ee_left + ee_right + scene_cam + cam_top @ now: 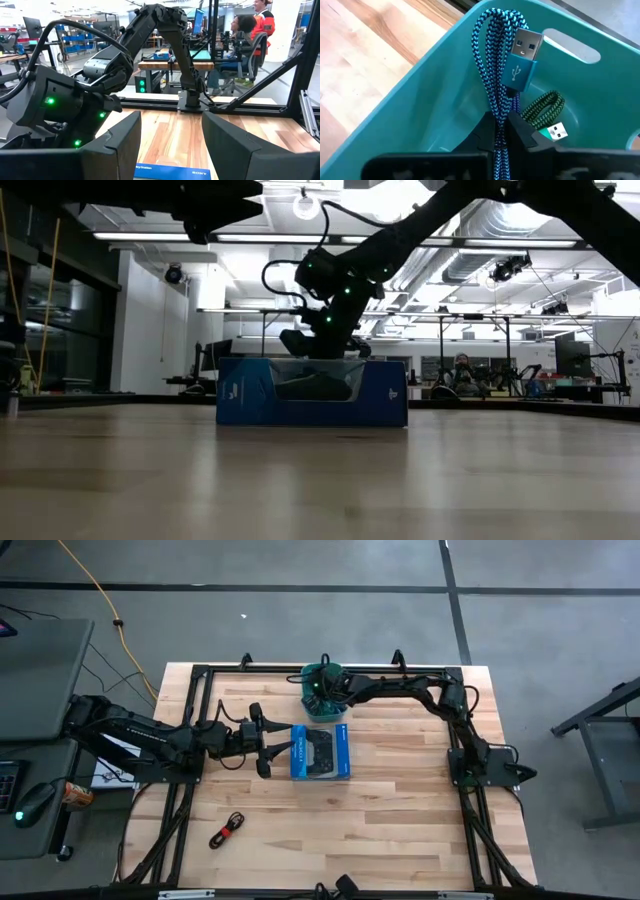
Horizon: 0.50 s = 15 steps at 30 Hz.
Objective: Pick and place USB-C Cables
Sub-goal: Put the blue charger cable into the light blue bin
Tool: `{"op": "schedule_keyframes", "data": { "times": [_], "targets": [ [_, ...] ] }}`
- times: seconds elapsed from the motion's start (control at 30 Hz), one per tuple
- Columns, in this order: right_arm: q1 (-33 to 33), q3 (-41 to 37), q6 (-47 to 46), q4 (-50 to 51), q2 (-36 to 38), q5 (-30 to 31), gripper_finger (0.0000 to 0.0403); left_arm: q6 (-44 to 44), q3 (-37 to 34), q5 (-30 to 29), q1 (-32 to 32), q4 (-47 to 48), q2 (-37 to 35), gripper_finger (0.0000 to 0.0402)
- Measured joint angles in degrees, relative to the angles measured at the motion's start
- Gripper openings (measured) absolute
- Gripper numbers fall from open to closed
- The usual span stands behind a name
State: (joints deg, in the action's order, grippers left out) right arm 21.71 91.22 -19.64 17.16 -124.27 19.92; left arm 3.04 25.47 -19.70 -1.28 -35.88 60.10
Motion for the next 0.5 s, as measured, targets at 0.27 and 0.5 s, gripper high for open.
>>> {"op": "schedule_keyframes", "data": {
  "times": [0.27,0.5],
  "targets": [
    [0.0,0.0,-2.0,1.1,0.0,0.0,0.0028,0.1,0.0,0.0,0.0,0.0,0.0,0.0188],
    [0.0,-0.1,-2.4,1.2,0.0,-1.1,0.0069,0.1,0.0,0.0,0.0,0.0,0.0,0.0188]
  ]
}}
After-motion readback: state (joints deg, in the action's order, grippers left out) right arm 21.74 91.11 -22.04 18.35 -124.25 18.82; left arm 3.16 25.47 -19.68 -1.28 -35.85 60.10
